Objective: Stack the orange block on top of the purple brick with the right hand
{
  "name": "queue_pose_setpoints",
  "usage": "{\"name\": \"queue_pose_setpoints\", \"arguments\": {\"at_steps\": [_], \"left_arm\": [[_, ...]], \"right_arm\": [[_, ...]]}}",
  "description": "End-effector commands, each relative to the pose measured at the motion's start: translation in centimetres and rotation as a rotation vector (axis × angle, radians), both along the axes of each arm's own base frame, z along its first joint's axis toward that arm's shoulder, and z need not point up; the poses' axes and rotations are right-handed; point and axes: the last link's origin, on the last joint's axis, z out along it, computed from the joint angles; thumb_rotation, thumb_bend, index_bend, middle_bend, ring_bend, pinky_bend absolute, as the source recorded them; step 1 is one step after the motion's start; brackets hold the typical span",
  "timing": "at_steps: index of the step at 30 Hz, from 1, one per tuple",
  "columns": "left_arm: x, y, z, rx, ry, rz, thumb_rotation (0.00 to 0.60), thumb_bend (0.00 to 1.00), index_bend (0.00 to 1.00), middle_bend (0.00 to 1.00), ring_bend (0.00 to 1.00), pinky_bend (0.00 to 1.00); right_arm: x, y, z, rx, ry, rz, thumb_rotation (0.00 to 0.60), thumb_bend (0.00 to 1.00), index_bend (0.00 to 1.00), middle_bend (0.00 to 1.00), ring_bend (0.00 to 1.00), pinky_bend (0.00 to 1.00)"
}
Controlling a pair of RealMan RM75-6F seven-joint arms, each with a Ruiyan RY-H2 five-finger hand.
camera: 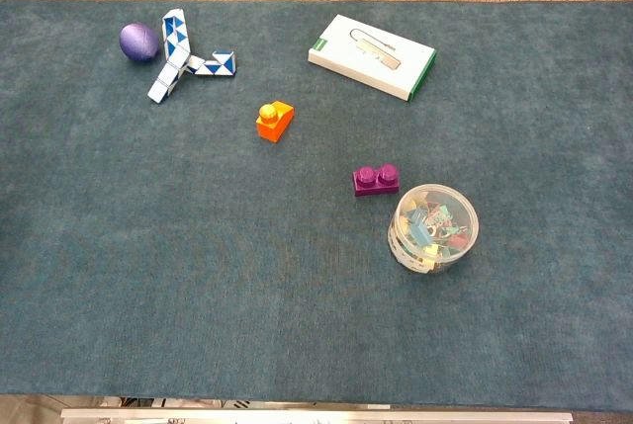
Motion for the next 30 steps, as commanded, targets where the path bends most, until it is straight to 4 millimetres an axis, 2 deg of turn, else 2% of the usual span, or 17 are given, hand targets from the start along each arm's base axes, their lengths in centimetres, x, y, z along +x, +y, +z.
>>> {"name": "queue_pose_setpoints", "arguments": {"at_steps": [1,17,24,30], "left_arm": [[0.0,0.0,0.0,0.001,0.0,0.001,0.6,0.24,0.33,0.33,0.29,0.18],[-0.1,-0.3,0.0,0.002,-0.001,0.002,0.6,0.24,0.33,0.33,0.29,0.18],[-0.1,-0.5,0.1,0.005,-0.002,0.003,0.6,0.24,0.33,0.33,0.29,0.18],[-0.3,-0.8,0.2,0.008,-0.003,0.007,0.6,0.24,0.33,0.33,0.29,0.18]], "right_arm": [[0.1,-0.1,-0.1,0.004,-0.001,0.002,0.6,0.05,0.42,0.46,0.35,0.39],[1.0,-1.5,-1.1,0.052,-0.015,0.026,0.6,0.05,0.42,0.46,0.35,0.39],[3.1,-4.1,-2.3,0.126,-0.012,0.091,0.6,0.08,0.42,0.46,0.35,0.4],[5.6,-6.5,-4.4,0.223,-0.025,0.147,0.6,0.11,0.42,0.46,0.35,0.39]]}}
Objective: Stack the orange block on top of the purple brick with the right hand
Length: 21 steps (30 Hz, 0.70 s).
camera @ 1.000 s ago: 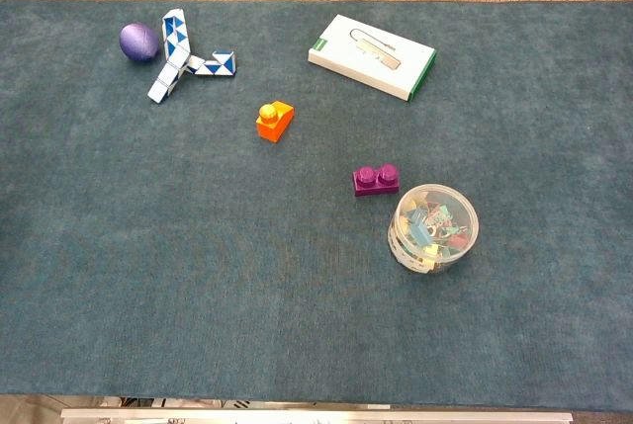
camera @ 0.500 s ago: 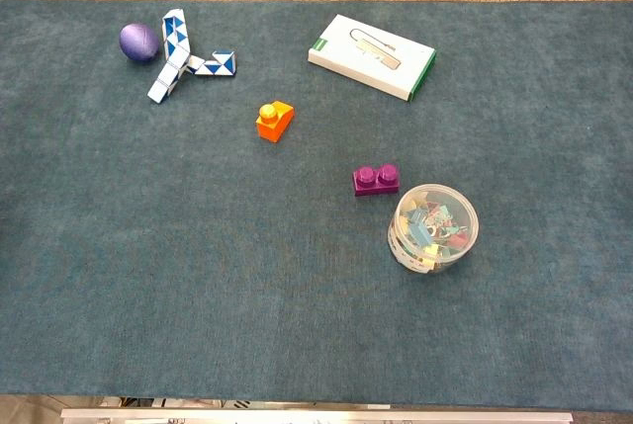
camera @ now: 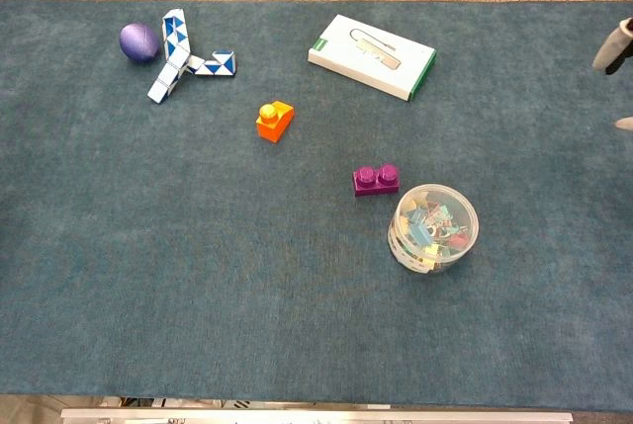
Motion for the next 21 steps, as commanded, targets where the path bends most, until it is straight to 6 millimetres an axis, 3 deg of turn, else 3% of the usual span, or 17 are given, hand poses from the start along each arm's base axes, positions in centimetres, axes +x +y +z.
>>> {"name": "queue_pose_setpoints", "arguments": {"at_steps": [1,21], "left_arm": [[-0.1,0.0,0.0,0.0,0.001,0.002,0.6,0.24,0.33,0.33,0.29,0.18],[-0.5,-0.8,0.4,0.021,-0.013,0.008,0.6,0.24,0.33,0.33,0.29,0.18]], "right_arm": [[1.7,-1.6,-1.4,0.058,-0.022,0.032,0.6,0.11,0.42,0.46,0.35,0.39],[11.2,-9.4,-11.5,0.291,0.006,0.186,0.6,0.11,0.38,0.4,0.31,0.4]]}}
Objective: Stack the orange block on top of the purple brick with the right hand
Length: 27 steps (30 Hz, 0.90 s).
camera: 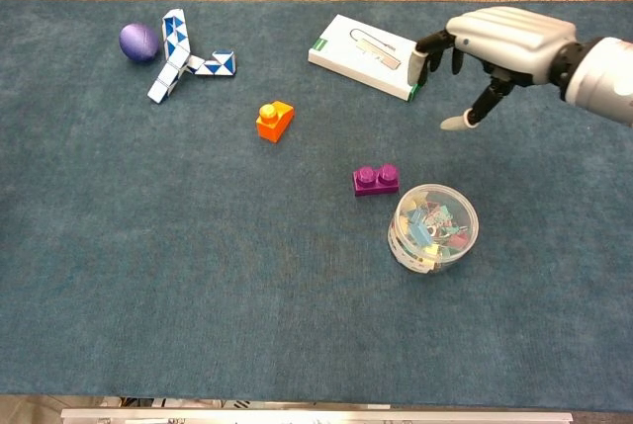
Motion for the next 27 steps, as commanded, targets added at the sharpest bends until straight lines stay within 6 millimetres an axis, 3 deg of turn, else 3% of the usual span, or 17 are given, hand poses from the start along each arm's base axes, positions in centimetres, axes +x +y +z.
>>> {"name": "queue_pose_setpoints", "arguments": {"at_steps": [1,15,19,27], "left_arm": [[-0.1,-0.1,0.0,0.003,-0.001,0.002,0.6,0.24,0.33,0.33,0.29,0.18],[-0.3,-0.6,0.5,0.019,-0.004,0.013,0.6,0.24,0.33,0.33,0.29,0.18],[-0.5,-0.8,0.7,0.025,-0.005,0.018,0.6,0.24,0.33,0.33,0.29,0.18],[-0.8,-1.1,1.0,0.037,-0.005,0.028,0.6,0.24,0.33,0.33,0.29,0.18]], "right_arm": [[1.7,-1.3,-1.7,0.007,0.012,0.029,0.6,0.11,0.37,0.39,0.31,0.4],[6.7,-3.6,-7.8,0.023,0.108,0.16,0.6,0.11,0.26,0.28,0.22,0.32],[8.2,-4.0,-9.2,0.022,0.128,0.195,0.6,0.17,0.26,0.28,0.22,0.31],[10.4,-4.9,-11.3,0.02,0.166,0.233,0.6,0.18,0.26,0.28,0.22,0.31]]}}
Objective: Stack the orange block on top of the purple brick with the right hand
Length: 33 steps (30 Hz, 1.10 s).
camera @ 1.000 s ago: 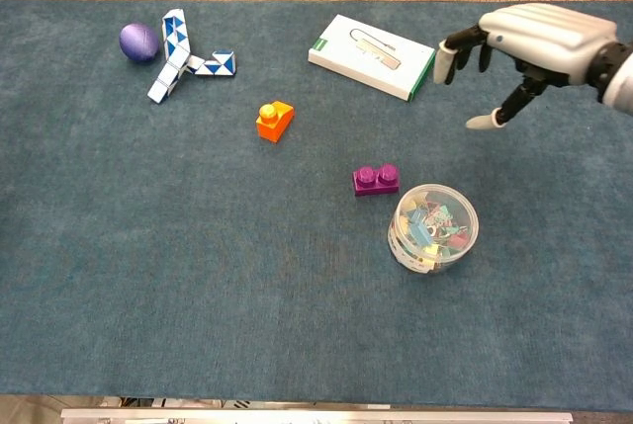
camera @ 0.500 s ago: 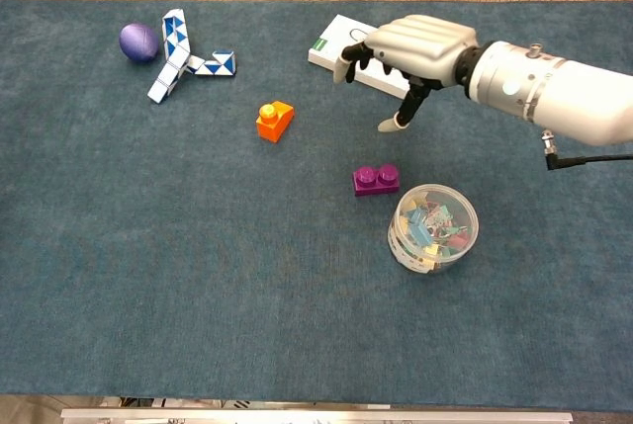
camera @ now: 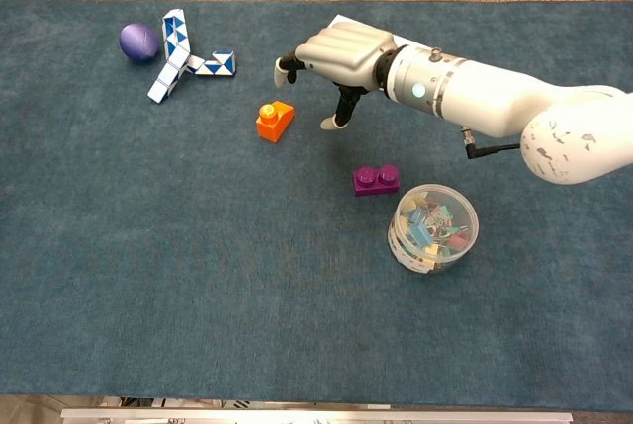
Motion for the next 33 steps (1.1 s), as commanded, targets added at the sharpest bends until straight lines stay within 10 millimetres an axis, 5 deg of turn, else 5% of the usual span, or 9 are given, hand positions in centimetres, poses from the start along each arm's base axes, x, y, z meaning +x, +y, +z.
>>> {"name": "queue_pose_setpoints", "arguments": {"at_steps": [1,17,33], "left_arm": [[-0.1,-0.1,0.1,0.005,0.0,0.003,0.6,0.24,0.33,0.33,0.29,0.18],[-0.4,-0.6,0.7,0.021,0.001,0.014,0.6,0.24,0.33,0.33,0.29,0.18],[-0.8,-1.0,1.0,0.038,0.0,0.027,0.6,0.24,0.33,0.33,0.29,0.18]], "right_arm": [[0.8,-0.3,-0.9,-0.003,0.016,0.015,0.6,0.18,0.26,0.28,0.22,0.31],[3.4,-1.6,-5.0,-0.025,0.1,0.046,0.6,0.18,0.26,0.28,0.22,0.31],[3.7,-2.9,-7.1,-0.048,0.183,0.037,0.6,0.19,0.26,0.28,0.22,0.3]]}}
